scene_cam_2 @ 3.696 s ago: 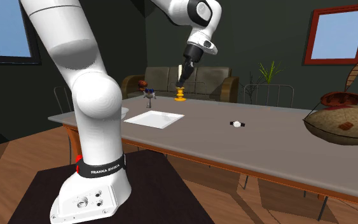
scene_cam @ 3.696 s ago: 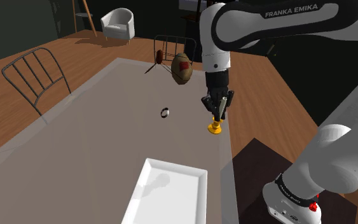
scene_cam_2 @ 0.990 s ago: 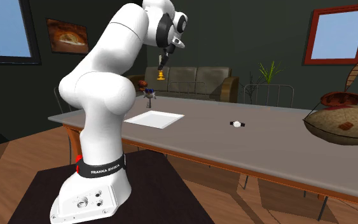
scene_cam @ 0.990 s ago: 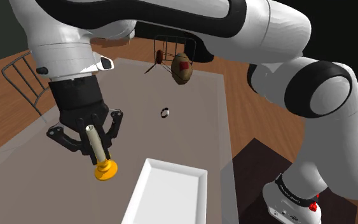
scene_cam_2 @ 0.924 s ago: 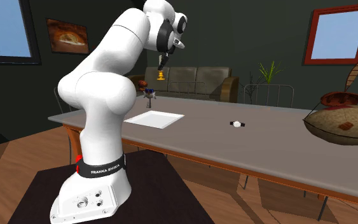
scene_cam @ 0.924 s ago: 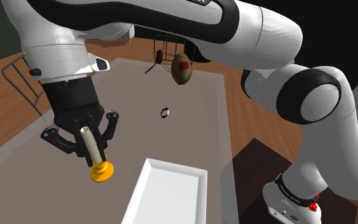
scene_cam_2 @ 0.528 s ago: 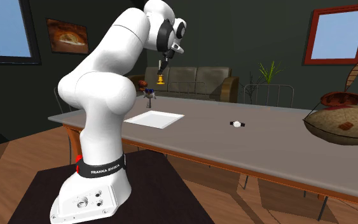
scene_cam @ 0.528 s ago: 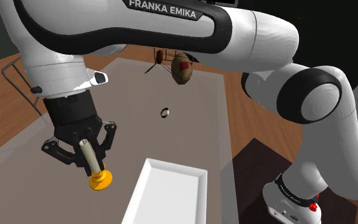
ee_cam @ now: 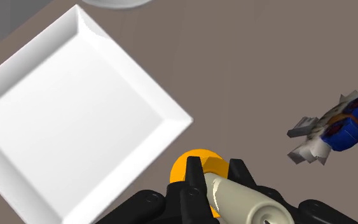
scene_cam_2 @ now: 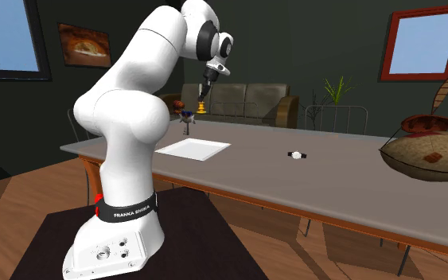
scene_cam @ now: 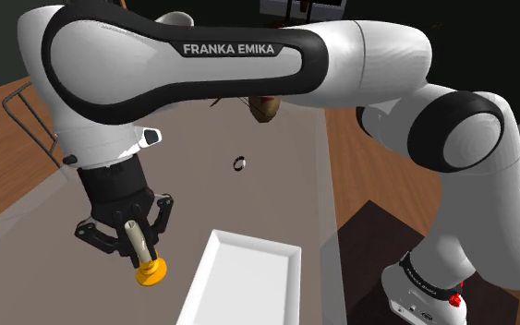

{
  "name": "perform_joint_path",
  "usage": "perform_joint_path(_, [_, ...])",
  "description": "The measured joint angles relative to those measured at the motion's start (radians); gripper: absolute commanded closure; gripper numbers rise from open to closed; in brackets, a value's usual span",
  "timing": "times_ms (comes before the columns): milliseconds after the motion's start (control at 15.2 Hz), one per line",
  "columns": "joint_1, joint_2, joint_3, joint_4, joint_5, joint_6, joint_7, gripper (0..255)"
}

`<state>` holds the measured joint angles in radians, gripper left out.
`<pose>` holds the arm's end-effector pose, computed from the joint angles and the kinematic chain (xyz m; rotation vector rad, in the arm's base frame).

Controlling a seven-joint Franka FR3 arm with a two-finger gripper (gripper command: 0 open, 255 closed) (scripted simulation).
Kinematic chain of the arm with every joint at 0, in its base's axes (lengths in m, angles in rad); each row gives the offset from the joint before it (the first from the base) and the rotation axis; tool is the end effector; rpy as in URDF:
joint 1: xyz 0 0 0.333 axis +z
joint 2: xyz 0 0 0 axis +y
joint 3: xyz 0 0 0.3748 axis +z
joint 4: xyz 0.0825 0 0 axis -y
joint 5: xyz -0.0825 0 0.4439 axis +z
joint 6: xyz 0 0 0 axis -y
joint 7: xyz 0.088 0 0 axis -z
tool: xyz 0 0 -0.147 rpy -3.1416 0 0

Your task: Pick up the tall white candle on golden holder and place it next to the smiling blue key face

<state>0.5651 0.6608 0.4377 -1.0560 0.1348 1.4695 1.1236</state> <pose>0.4918 0.6188 0.4709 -3.0165 0.2686 0.6817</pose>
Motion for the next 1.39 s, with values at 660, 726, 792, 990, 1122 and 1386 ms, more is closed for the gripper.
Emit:
perform_joint_path(660, [-0.015,-0.009,-0.005,-0.150,0.002,0.134,-0.036,255])
perform_joint_path(726, [-0.017,-0.010,-0.006,-0.165,0.002,0.148,-0.040,255])
perform_joint_path(792, [-0.019,-0.013,-0.006,-0.182,0.003,0.161,-0.044,255])
perform_joint_path(990, [-0.018,0.000,-0.009,-0.202,0.000,0.192,-0.051,255])
perform_joint_path(1122, [-0.019,0.007,-0.011,-0.218,-0.002,0.214,-0.058,255])
perform_joint_path(1386, [-0.022,0.010,-0.014,-0.264,-0.002,0.261,-0.070,255])
